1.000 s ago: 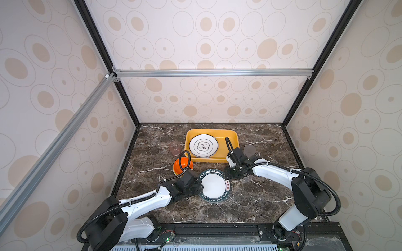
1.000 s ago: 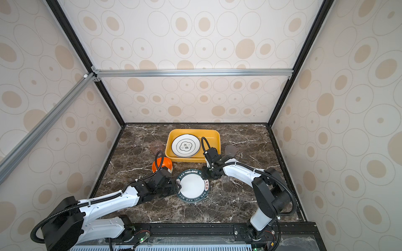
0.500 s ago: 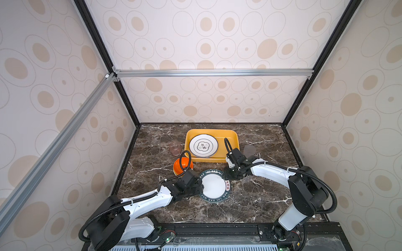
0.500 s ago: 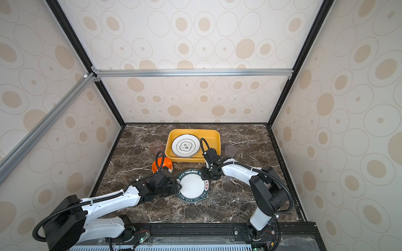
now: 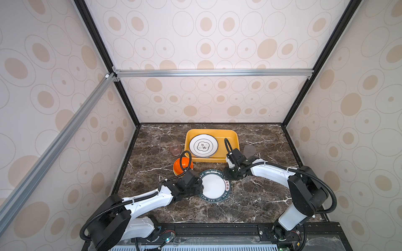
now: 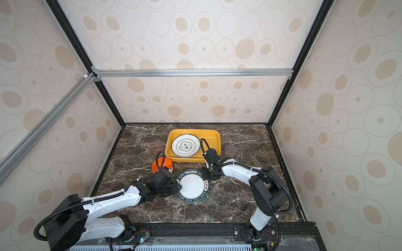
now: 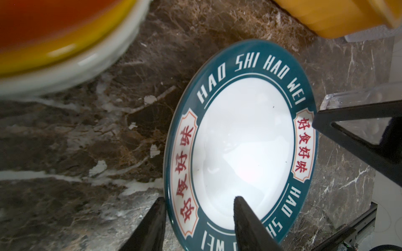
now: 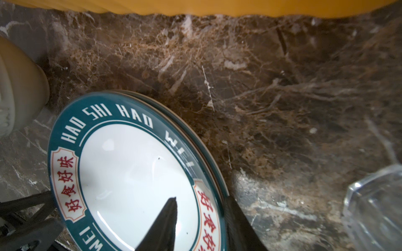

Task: Place the mixed dishes into the plastic bin
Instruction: 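Release the plate and move both grippers to the HAO SHI HAO WEI plate, then close both grippers on opposite rims of the HAO SHI HAO WEI plate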

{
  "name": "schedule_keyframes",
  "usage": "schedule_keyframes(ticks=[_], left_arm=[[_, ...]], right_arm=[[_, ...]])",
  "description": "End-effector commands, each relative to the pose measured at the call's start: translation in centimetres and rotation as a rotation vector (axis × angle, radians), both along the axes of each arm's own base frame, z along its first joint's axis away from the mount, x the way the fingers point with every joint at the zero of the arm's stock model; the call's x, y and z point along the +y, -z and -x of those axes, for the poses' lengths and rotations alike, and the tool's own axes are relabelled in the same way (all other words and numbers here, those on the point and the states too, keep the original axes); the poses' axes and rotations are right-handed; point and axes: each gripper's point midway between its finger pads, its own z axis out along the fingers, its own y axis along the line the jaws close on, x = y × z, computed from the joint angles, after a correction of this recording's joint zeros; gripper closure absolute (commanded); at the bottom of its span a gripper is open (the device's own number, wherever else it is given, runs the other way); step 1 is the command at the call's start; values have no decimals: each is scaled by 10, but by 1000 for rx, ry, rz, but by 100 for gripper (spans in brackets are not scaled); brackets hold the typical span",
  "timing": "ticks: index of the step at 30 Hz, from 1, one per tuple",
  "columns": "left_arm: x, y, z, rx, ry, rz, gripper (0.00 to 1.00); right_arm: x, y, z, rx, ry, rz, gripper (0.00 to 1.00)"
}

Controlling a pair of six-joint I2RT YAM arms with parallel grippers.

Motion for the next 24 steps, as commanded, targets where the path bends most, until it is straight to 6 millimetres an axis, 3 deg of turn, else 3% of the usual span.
schedule_keyframes(ticks=[1, 24], left_arm=[[-1, 2, 1, -8, 14, -14, 50], [2, 7, 3, 3, 4, -16, 53]], right_arm=[[1, 9, 7, 24, -6, 7, 63], [1, 7, 8, 8, -14, -8, 81]])
